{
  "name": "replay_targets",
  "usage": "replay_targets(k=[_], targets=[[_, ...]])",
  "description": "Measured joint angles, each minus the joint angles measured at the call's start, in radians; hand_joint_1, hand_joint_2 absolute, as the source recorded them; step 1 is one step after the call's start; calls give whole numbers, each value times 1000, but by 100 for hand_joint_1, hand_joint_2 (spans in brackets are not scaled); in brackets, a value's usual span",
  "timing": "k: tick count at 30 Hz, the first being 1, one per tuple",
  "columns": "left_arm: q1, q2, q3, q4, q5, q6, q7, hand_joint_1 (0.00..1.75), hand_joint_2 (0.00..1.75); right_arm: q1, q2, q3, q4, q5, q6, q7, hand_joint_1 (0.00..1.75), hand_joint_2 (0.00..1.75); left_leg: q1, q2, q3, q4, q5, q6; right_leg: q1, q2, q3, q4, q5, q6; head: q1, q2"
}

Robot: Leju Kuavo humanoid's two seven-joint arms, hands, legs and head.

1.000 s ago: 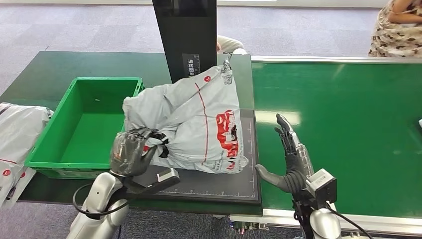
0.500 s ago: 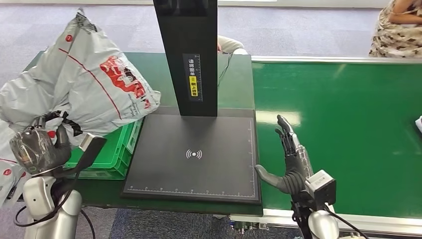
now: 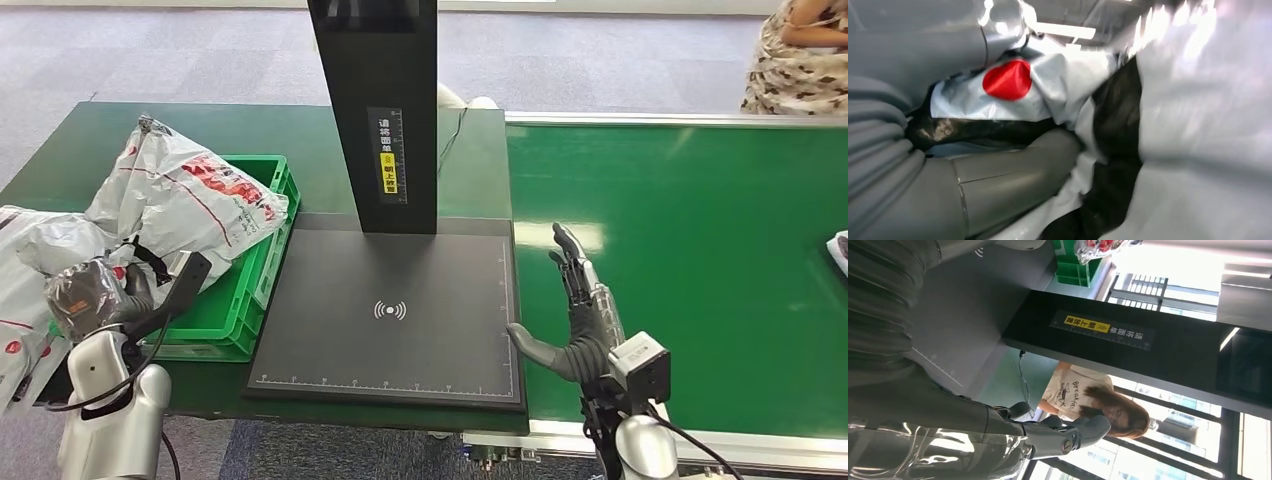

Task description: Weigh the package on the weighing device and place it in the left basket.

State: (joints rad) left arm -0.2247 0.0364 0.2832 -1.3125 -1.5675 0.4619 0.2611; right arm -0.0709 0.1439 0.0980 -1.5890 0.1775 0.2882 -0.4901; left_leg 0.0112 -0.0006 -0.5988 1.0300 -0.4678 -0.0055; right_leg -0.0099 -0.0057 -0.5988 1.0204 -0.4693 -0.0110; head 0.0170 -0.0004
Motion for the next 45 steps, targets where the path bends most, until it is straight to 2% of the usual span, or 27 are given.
replay_targets(k=[1,2,4,5,9,12,14,16,19,21,23,26,28,30,32,35,37,41,45], targets=[[-3,2,-19,14,-1,-10,16,56,0,-1,1,0,-1,1,1,1,0,175,0,0,0,0,0,0,0,0,0,0,0,0,0,0],[-6,4,-37,27,-2,-18,26,32,0,-3,3,0,-1,2,1,1,0,175,0,0,0,0,0,0,0,0,0,0,0,0,0,0],[-12,6,-64,52,-3,-22,33,4,0,-6,5,0,-1,2,2,4,0,175,0,0,0,0,0,0,0,0,0,0,0,0,0,0],[-15,6,-74,63,-3,-19,33,0,0,-8,6,0,-1,3,3,6,0,175,0,0,0,0,0,0,0,0,0,0,0,0,0,0],[-25,4,-92,89,8,8,4,0,0,-11,12,-1,-3,4,10,12,0,175,0,0,0,0,0,0,0,0,0,0,0,0,0,0],[-26,-1,-93,90,67,77,-63,0,0,-11,16,-3,-6,4,16,14,0,175,0,0,0,0,0,0,0,0,0,0,0,0,0,0],[-23,-8,-92,77,142,147,-136,0,0,-10,17,-5,-8,4,17,16,0,175,0,0,0,0,0,0,0,0,0,0,0,0,0,0],[-14,-24,-89,37,244,206,-243,0,0,-9,18,-6,-11,4,16,17,0,175,0,0,0,0,0,0,0,1,0,0,0,0,0,0],[9,-75,-65,-56,430,236,-457,0,0,-9,19,-7,-12,2,10,15,0,175,0,0,-1,0,-1,0,0,0,0,0,0,0,0,0],[33,-114,-52,-117,563,238,-572,0,0,-9,19,-7,-10,-1,2,10,0,175,0,1,-1,0,-1,0,0,1,0,0,0,0,0,0],[65,-145,-52,-173,683,238,-630,0,0,-9,19,-7,-5,-2,-5,5,0,175,0,1,-1,0,-1,0,0,1,0,0,0,0,0,0],[123,-171,-78,-247,839,225,-655,0,0,-9,19,-7,2,-8,-14,-3,0,175,0,1,0,0,-1,0,0,1,0,0,0,0,0,0],[159,-177,-114,-291,976,167,-675,0,0,-9,19,-7,4,-15,-19,-7,0,175,0,1,0,0,-1,0,0,1,-1,0,0,0,0,0],[190,-180,-158,-324,1138,48,-693,0,87,-8,19,-6,6,-19,-20,-11,0,175,0,1,0,0,-1,0,0,1,-1,0,0,0,0,0],[215,-182,-207,-340,1304,-123,-687,0,175,-7,19,-4,8,-20,-21,-13,0,175,0,1,-1,0,-1,0,0,1,-1,0,0,0,0,0],[243,-183,-285,-339,1511,-378,-658,0,175,-7,18,8,19,-20,-19,-14,0,175,0,1,-1,0,-1,0,0,1,0,0,0,0,0,0],[254,-183,-329,-328,1587,-485,-653,0,175,-7,18,21,29,-20,-17,-11,0,175,0,1,-1,0,-1,0,0,2,0,0,0,0,0,0],[273,-178,-397,-291,1632,-607,-649,0,175,-7,17,48,59,-21,0,23,0,175,0,1,-1,0,-2,0,0,1,-1,0,0,0,0,0],[278,-168,-443,-263,1586,-635,-649,0,175,-1,14,69,83,-30,29,49,0,175,0,1,-1,0,-2,0,0,1,-1,0,-1,0,0,0]])
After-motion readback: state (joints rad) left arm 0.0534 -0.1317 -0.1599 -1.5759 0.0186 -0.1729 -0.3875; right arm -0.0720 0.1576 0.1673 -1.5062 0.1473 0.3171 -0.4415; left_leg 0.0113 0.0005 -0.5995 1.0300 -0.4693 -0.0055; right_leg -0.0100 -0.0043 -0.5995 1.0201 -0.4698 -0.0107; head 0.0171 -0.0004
